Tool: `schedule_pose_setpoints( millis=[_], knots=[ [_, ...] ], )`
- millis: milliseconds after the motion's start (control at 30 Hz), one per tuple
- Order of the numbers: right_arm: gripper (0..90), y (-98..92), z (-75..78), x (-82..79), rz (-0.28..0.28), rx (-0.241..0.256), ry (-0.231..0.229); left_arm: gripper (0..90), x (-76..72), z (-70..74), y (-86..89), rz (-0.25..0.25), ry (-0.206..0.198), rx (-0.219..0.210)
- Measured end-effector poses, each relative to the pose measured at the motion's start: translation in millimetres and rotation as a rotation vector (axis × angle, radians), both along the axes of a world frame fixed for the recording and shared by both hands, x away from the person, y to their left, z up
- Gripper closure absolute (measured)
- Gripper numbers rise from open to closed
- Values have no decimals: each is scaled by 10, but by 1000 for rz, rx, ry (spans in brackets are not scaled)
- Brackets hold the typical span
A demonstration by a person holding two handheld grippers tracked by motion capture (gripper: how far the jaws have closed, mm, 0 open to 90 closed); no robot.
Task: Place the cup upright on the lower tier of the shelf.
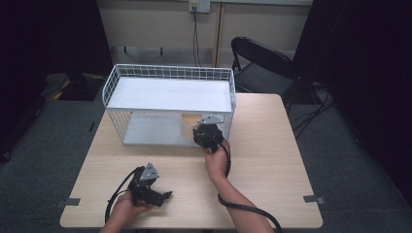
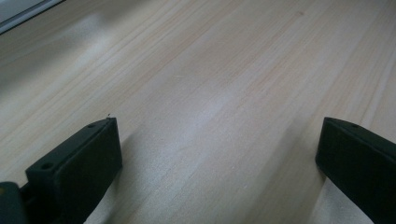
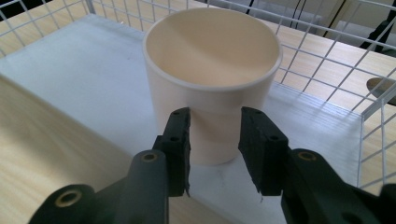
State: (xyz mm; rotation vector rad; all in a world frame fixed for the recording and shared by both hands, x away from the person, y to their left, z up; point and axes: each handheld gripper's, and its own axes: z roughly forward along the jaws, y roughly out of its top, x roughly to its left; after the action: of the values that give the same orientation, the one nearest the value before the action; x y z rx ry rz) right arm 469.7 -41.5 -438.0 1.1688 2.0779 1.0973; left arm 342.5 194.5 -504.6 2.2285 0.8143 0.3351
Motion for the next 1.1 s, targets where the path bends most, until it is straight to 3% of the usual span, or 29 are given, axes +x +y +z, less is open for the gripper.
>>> schedule_pose_setpoints(
  millis=[133, 200, 267, 367, 400, 433, 533, 833, 1100],
  knots=[
    [596, 23, -24, 48, -6, 2, 13, 0, 0, 0, 0, 0, 0, 0],
    [496, 1, -61, 46, -3, 9, 8, 0, 0, 0, 0, 0, 0, 0],
    [453, -17, -70, 31, 2, 20, 4, 0, 0, 0, 0, 0, 0, 0],
    [309, -94, -100, -65, 65, 65, 46, 0, 0, 0, 0, 0, 0, 0],
    [309, -94, -100, -65, 65, 65, 46, 0, 0, 0, 0, 0, 0, 0],
    [237, -134, -119, -112, 101, 74, 71, 0, 0, 0, 0, 0, 0, 0],
    [190, -211, -117, -206, 130, 84, 66, 0, 0, 0, 0, 0, 0, 0],
    [158, -395, -166, -412, 215, 74, 76, 0, 7, 0, -4, 0, -1, 0],
    [152, -598, -280, -611, 266, 20, 79, 0, 6, 0, -5, 0, -1, -1]
  ],
)
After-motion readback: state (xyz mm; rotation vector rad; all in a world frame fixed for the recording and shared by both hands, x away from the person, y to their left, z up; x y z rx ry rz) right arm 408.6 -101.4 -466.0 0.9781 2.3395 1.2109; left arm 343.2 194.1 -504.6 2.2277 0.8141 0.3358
